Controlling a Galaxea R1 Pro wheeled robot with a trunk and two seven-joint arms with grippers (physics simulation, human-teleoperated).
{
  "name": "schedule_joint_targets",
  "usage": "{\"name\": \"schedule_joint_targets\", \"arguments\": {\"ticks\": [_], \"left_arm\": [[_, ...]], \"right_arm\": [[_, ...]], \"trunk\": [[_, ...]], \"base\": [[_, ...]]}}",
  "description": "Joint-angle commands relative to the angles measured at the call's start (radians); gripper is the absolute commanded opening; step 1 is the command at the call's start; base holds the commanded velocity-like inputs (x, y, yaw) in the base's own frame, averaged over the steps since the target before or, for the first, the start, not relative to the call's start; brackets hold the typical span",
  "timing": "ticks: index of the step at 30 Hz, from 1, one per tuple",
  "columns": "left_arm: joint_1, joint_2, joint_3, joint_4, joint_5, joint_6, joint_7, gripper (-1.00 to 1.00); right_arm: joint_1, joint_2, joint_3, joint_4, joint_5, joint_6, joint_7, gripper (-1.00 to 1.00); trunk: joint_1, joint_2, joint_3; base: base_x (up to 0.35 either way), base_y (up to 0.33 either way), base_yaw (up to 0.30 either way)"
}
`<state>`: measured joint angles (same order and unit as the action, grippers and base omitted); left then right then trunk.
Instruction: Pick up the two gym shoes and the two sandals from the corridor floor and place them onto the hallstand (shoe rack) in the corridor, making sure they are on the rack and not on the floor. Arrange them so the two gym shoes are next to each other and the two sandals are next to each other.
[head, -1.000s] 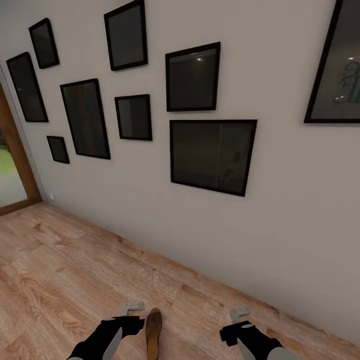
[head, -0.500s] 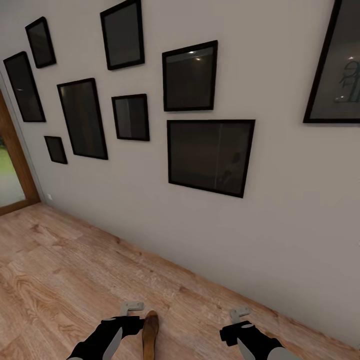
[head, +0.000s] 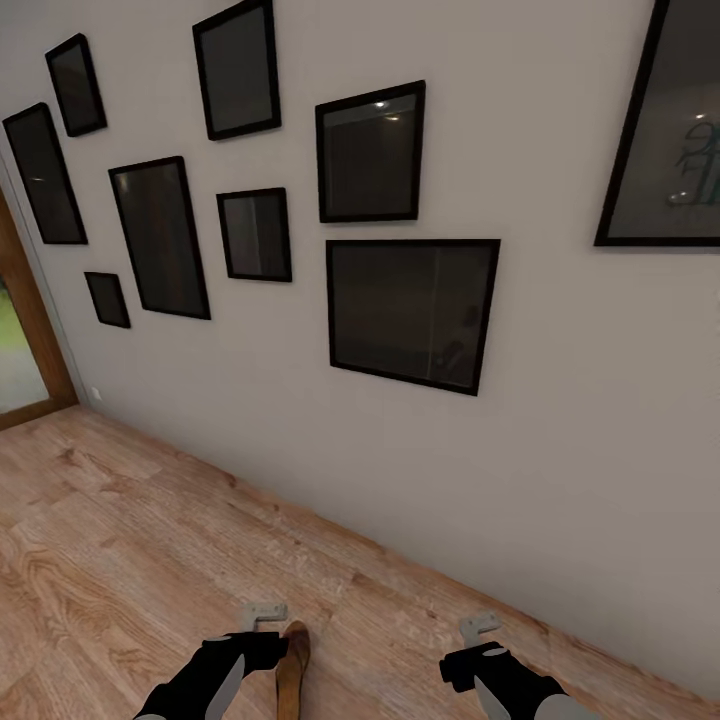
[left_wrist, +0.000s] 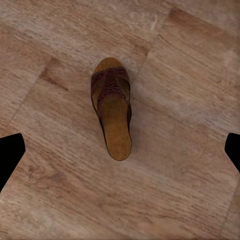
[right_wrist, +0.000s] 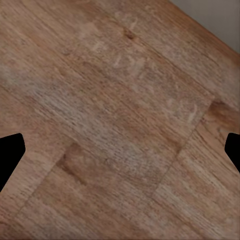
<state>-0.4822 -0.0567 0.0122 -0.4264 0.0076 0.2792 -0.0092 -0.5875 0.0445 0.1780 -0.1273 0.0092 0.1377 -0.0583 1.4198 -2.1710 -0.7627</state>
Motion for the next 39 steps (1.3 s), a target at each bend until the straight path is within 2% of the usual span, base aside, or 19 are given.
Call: {"name": "schedule_joint_targets", "arguments": {"ticks": [1,10,31,36,39], "left_arm": [[0.0,0.0,0.0,0.0,0.0,0.0,0.0,1.0],[0.0,0.0,0.0,0.0,0.0,0.0,0.0,1.0],[0.0,0.0,0.0,0.0,0.0,0.0,0.0,1.0],[0.0,-0.001,0.023,-0.007,0.001,0.003,0.001,1.0],[0.0,-0.003,0.029,-0.055,0.0,0.011,0.001,1.0]], "right_arm": [[0.0,0.0,0.0,0.0,0.0,0.0,0.0,1.0],[0.0,0.0,0.0,0.0,0.0,0.0,0.0,1.0],[0.0,0.0,0.0,0.0,0.0,0.0,0.0,1.0],[0.0,0.0,0.0,0.005,0.001,-0.002,0.0,1.0],[0.0,-0.002,-0.001,0.006,0.001,-0.002,-0.003,1.0]], "trunk": [[0.0,0.0,0.0],[0.0,0.0,0.0],[0.0,0.0,0.0],[0.0,0.0,0.0],[0.0,0.0,0.0]], "base": [[0.0,-0.051,0.0],[0.0,-0.119,0.0],[0.048,-0.038,0.0],[0.001,-0.001,0.0],[0.0,0.0,0.0]]}}
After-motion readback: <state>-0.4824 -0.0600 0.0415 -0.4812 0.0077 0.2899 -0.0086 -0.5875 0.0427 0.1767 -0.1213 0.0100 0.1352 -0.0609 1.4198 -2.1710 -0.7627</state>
